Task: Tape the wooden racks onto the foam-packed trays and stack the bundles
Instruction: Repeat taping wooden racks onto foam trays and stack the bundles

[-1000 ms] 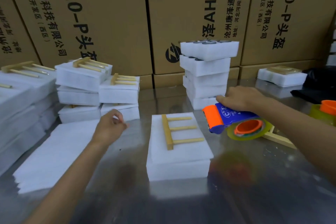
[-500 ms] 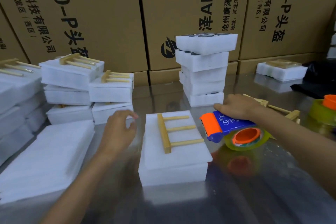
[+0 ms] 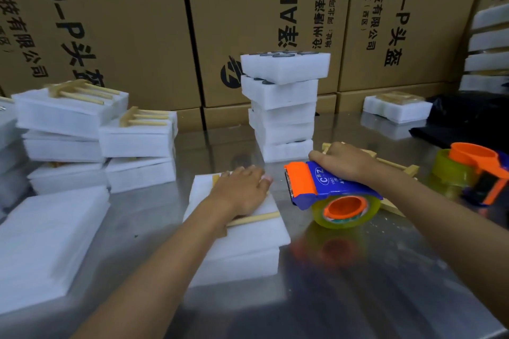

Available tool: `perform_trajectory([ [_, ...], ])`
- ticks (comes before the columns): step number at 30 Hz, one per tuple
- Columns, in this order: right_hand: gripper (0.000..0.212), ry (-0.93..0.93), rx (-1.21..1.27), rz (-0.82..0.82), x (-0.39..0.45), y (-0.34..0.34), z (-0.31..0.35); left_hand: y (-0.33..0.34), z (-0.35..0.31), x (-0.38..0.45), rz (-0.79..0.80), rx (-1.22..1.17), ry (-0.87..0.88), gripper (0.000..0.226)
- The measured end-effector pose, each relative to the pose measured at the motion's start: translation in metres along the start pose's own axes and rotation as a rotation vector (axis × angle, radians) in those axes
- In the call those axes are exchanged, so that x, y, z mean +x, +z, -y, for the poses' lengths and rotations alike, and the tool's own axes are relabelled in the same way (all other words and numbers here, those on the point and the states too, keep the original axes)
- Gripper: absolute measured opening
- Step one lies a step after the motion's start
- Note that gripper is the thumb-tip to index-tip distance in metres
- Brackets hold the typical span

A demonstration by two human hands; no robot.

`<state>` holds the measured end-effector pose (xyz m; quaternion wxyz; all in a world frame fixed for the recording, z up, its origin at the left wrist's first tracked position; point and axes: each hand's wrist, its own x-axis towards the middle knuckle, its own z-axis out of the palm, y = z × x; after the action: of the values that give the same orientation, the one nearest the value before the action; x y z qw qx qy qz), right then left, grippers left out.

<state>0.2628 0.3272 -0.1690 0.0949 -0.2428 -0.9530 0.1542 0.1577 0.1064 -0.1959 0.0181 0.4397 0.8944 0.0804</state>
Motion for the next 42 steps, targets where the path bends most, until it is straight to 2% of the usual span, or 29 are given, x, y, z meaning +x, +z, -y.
perform_trajectory([
  [3,0.061,-0.011,0.034,0.03,-0.001,-0.002,0.0,0.0,0.001,0.0,0.057,0.063,-0.001,0.052],
  [9,0.059,-0.013,-0.202,0.024,-0.01,-0.025,-0.007,0.0,0.002,-0.003,0.113,0.08,-0.024,0.061],
  [13,0.052,-0.006,-0.238,0.139,-0.009,-0.029,-0.002,-0.002,0.0,-0.004,0.115,0.098,-0.024,0.06],
  [18,0.072,-0.055,-0.215,0.277,-0.011,-0.027,-0.007,-0.002,0.0,-0.006,0.124,0.081,-0.028,0.061],
  [31,0.076,-0.021,-0.141,0.256,-0.019,-0.023,-0.013,-0.003,-0.001,-0.007,0.138,0.053,-0.014,0.06],
  [34,0.075,-0.029,-0.182,0.253,-0.018,-0.02,-0.005,-0.004,0.0,-0.008,0.033,0.115,0.03,0.057],
  [37,0.059,-0.032,-0.21,0.208,-0.017,-0.012,-0.002,-0.002,-0.006,-0.008,-0.282,0.235,0.318,0.049],
  [38,0.057,-0.029,-0.22,0.188,-0.016,-0.011,-0.002,-0.003,-0.01,-0.006,-0.265,0.157,0.347,0.047],
  [40,0.057,-0.023,-0.249,0.156,-0.016,-0.009,-0.002,-0.006,-0.016,-0.003,-0.084,-0.06,0.244,0.038],
  [42,0.058,-0.023,-0.29,0.133,-0.017,-0.008,-0.001,-0.003,-0.017,0.001,0.026,-0.14,0.159,0.029],
])
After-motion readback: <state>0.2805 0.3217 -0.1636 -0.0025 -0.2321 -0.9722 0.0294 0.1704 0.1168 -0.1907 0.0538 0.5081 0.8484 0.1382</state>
